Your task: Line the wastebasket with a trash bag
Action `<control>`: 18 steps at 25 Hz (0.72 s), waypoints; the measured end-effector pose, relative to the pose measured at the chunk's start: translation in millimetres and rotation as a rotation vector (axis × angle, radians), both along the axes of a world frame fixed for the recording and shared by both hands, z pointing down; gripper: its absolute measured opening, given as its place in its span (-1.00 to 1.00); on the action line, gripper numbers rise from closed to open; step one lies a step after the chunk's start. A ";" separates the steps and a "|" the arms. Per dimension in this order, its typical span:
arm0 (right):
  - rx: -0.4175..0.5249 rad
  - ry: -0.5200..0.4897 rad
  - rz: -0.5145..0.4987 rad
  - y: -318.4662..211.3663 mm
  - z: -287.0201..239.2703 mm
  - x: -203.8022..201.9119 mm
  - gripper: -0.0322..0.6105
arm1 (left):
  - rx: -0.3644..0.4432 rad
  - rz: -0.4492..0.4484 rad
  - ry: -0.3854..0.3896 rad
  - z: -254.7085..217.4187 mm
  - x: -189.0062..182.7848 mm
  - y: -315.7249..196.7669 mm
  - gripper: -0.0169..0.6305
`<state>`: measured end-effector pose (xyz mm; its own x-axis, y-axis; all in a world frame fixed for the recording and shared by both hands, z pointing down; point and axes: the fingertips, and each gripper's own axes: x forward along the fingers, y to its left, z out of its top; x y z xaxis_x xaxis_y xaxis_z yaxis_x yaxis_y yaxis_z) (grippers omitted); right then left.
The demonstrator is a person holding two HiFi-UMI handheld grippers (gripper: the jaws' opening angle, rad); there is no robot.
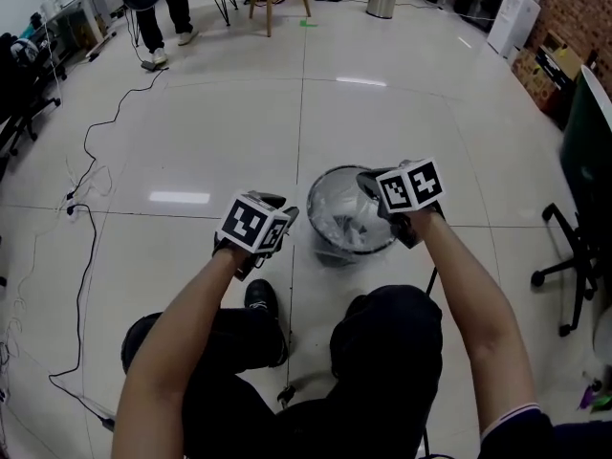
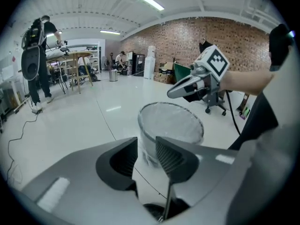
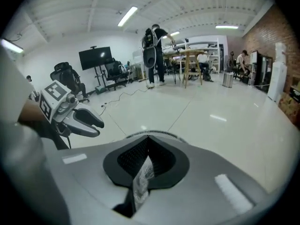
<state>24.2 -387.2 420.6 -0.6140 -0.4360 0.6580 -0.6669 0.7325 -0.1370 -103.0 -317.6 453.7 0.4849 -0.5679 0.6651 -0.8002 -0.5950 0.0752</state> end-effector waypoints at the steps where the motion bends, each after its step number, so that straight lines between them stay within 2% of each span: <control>1: 0.043 -0.027 0.013 1.3 -17.5 1.9 -0.89 | 0.020 -0.002 0.001 -12.8 2.1 -4.4 -0.55; 6: 0.220 -0.135 0.036 14.2 -96.9 8.5 -0.89 | 0.146 0.037 0.003 -80.4 22.2 -18.4 -0.55; 9: 0.293 -0.186 0.084 19.2 -132.9 21.4 -0.89 | 0.223 0.053 0.046 -113.9 38.7 -19.9 -0.55; 12: 0.329 -0.200 0.111 25.2 -148.7 29.4 -0.89 | 0.280 0.038 0.115 -138.0 55.7 -18.2 -0.59; 15: 0.356 -0.205 0.125 35.2 -148.6 30.1 -0.89 | 0.316 0.044 0.136 -150.5 70.0 -12.5 -0.72; 18: 0.392 -0.263 0.139 43.8 -149.6 34.5 -0.89 | 0.347 0.038 0.153 -156.6 76.8 -8.3 -0.91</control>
<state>58.7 -343.4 271.0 -0.6562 -0.7090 0.2584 -0.7415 0.6694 -0.0462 -26.2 -325.8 297.1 0.5889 -0.7261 0.3551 -0.7719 -0.6354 -0.0191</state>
